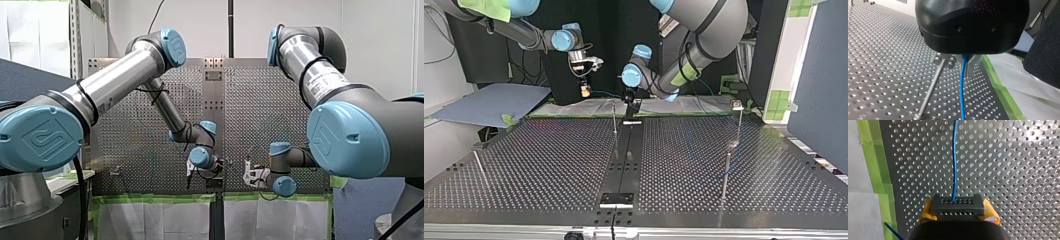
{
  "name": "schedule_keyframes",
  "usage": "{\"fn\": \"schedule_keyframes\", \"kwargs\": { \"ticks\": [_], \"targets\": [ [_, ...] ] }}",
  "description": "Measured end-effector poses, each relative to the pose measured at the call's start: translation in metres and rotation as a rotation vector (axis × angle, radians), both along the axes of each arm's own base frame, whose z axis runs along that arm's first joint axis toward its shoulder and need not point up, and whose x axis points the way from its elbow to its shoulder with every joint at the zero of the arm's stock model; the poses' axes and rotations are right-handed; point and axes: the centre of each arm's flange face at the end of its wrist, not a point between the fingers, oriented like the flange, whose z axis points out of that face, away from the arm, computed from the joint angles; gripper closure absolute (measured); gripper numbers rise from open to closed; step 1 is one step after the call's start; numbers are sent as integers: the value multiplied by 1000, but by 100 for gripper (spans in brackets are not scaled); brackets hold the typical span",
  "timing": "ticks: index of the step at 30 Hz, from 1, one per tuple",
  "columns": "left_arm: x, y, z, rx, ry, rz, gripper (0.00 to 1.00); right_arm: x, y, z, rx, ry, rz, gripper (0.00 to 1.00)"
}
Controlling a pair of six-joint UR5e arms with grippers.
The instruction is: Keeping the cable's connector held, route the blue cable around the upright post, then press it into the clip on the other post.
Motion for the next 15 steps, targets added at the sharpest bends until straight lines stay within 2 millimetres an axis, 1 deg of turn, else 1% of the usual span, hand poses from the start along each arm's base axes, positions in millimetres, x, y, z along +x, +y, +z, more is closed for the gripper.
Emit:
{"fn": "schedule_keyframes", "kwargs": {
  "ticks": [4, 15],
  "targets": [
    [2, 0, -8, -7, -12, -6, 100, -3, -3, 0, -6, 9, -7, 100],
    [10, 1, -6, -30, -53, 1, 100, -10, -14, 2, -17, 9, -16, 100]
  ]
}}
